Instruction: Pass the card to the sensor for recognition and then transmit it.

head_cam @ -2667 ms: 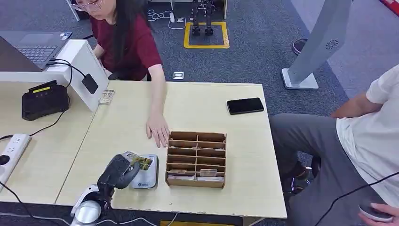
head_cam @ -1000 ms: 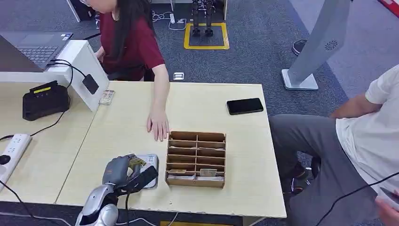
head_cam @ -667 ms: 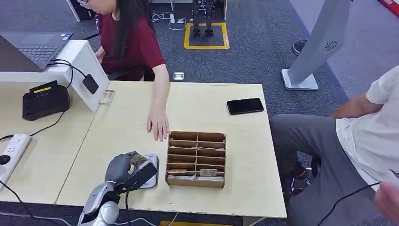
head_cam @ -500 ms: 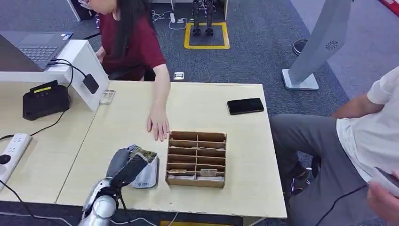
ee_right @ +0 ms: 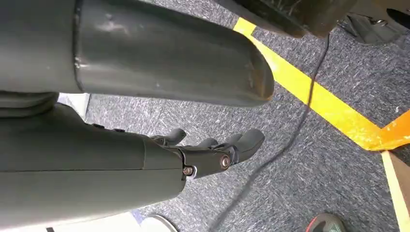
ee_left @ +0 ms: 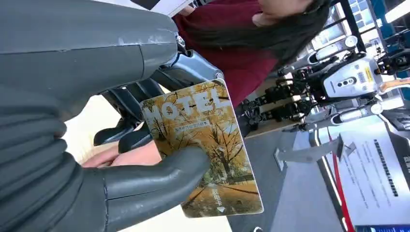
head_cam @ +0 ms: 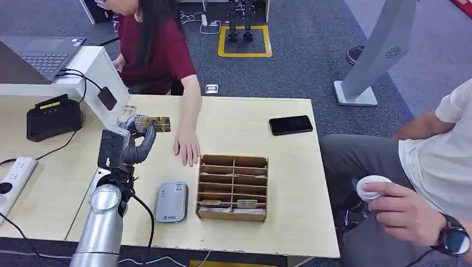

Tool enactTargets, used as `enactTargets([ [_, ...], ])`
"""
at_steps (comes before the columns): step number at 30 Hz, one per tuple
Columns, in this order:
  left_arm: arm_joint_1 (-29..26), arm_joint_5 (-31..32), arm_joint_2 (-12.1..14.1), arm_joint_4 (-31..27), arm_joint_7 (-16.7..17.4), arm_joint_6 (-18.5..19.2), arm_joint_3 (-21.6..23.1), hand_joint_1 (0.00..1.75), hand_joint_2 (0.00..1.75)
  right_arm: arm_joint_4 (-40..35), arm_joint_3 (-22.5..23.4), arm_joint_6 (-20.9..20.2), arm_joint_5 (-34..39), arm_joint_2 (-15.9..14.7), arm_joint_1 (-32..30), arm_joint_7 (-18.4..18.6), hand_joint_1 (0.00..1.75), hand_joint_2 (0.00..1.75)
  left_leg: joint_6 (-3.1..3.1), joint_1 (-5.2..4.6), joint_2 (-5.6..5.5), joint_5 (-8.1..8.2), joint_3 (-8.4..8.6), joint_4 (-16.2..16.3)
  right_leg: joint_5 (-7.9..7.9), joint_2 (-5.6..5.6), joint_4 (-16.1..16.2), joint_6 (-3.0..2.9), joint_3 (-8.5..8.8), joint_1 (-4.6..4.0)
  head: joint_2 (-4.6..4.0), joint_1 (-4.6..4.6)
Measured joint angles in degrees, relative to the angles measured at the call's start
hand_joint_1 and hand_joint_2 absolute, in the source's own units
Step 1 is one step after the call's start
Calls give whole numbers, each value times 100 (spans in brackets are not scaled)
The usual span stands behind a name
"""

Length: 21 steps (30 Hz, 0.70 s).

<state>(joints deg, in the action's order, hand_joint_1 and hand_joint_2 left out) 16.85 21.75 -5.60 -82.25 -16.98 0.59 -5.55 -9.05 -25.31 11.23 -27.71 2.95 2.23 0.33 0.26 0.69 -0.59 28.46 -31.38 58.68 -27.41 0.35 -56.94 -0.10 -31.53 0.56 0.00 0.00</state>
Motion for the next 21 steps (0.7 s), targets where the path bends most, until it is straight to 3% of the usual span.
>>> enactTargets([
  [21,25,-2,-2,0,0,0,-7,175,175,0,-2,0,0,2,5,0,0,0,0,0,0,0,-5,0,0,0,1,0,-4,0,-2,0],
])
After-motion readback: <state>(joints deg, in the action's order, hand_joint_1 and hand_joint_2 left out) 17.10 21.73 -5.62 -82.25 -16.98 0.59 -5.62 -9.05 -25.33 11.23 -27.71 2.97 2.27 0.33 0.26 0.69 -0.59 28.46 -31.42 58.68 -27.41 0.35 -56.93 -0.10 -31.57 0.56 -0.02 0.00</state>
